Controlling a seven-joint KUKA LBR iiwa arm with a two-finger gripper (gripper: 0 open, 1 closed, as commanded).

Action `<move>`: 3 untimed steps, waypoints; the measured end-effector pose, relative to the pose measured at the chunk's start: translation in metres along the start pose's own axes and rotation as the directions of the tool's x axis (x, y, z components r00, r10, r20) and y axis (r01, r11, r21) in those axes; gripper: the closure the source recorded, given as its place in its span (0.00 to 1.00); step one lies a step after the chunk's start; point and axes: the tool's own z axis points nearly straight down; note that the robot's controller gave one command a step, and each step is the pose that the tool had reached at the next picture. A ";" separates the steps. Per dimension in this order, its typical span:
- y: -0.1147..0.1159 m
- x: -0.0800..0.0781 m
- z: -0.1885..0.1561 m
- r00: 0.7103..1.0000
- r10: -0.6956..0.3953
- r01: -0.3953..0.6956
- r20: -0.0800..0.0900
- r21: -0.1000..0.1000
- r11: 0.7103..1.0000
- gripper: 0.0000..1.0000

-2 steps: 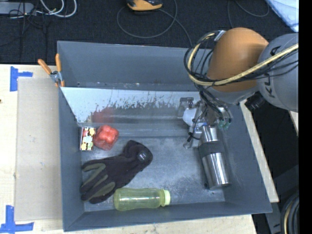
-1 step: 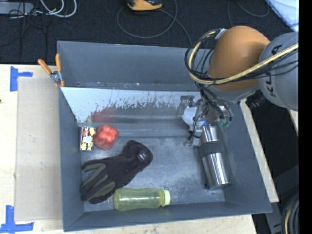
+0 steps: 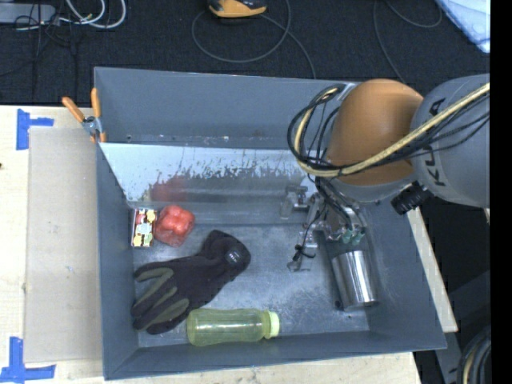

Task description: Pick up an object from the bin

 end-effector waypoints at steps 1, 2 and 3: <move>0.027 0.006 0.022 0.992 0.130 -0.130 0.001 -0.001 0.992 0.00; 0.035 0.004 0.042 1.000 -0.002 0.002 0.001 0.000 1.000 0.00; 0.036 0.034 0.086 0.950 -0.311 0.311 0.004 0.000 0.950 0.00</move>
Offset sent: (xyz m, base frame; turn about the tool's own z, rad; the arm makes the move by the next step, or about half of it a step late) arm -0.0062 0.0507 -0.0888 -0.6301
